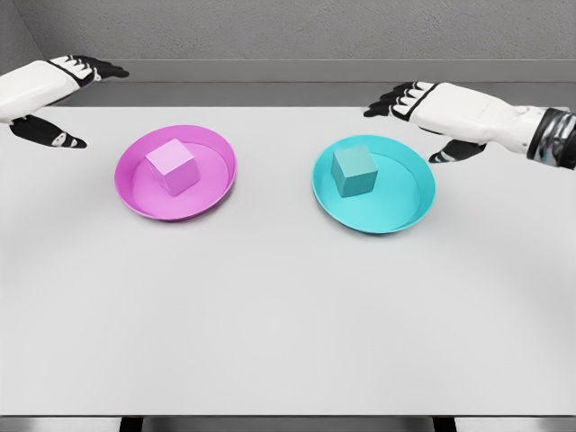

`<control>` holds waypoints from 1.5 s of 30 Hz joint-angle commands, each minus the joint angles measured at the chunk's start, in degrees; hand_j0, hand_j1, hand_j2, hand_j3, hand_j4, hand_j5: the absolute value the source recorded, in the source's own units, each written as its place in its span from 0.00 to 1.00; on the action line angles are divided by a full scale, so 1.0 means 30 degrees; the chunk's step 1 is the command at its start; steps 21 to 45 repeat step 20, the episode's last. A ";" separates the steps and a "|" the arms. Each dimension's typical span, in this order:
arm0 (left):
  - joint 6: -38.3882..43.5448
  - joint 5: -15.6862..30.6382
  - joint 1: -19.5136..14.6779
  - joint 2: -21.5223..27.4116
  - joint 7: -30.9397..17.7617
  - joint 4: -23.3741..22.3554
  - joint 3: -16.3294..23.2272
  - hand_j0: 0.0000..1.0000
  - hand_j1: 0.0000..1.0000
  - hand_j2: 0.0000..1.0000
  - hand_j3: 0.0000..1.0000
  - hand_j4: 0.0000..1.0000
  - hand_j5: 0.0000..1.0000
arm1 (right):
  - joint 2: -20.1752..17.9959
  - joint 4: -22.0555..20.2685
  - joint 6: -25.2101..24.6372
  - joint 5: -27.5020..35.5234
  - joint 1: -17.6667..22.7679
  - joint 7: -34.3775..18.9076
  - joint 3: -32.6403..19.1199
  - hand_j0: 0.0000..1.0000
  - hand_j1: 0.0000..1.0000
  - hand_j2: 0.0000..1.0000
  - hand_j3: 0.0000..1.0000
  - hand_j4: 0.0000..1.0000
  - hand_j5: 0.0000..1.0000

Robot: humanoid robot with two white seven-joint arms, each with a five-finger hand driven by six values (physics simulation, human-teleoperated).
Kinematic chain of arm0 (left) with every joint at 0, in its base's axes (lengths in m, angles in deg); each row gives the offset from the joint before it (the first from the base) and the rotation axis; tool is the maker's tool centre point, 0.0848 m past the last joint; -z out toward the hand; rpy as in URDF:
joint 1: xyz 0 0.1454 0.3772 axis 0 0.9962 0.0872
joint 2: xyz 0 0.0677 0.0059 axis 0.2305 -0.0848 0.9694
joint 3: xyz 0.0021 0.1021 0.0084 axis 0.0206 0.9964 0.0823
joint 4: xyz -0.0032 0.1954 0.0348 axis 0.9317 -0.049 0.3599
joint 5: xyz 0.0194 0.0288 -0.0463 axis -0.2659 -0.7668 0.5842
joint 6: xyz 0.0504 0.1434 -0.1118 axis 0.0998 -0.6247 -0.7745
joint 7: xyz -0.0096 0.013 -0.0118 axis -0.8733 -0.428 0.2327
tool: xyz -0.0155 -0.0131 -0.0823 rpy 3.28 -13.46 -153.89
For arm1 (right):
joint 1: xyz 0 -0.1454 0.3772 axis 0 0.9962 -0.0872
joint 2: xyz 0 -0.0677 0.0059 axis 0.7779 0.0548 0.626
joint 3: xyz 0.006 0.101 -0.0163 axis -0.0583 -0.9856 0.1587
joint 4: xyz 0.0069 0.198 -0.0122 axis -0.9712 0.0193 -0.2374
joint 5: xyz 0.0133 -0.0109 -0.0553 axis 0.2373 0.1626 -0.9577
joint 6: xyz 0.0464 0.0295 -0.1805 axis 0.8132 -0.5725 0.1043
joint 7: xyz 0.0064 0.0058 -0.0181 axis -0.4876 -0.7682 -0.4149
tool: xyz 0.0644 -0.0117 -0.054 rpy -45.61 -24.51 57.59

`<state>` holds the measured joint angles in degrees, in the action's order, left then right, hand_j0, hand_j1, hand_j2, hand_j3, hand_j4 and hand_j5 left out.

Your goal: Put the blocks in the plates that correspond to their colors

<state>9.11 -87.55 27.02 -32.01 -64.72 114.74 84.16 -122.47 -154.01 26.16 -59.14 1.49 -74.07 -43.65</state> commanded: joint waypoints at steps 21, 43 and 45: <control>0.0008 0.0750 0.4102 0.2606 0.0013 0.1352 -0.0058 1.00 1.00 1.00 1.00 1.00 1.00 | -0.0554 -0.0004 -0.0059 0.0206 0.0439 0.0011 0.0060 1.00 1.00 1.00 1.00 1.00 1.00; 0.0008 0.0750 0.4102 0.2606 0.0013 0.1352 -0.0058 1.00 1.00 1.00 1.00 1.00 1.00 | -0.0554 -0.0004 -0.0059 0.0206 0.0439 0.0011 0.0060 1.00 1.00 1.00 1.00 1.00 1.00; 0.0008 0.0750 0.4102 0.2606 0.0013 0.1352 -0.0058 1.00 1.00 1.00 1.00 1.00 1.00 | -0.0554 -0.0004 -0.0059 0.0206 0.0439 0.0011 0.0060 1.00 1.00 1.00 1.00 1.00 1.00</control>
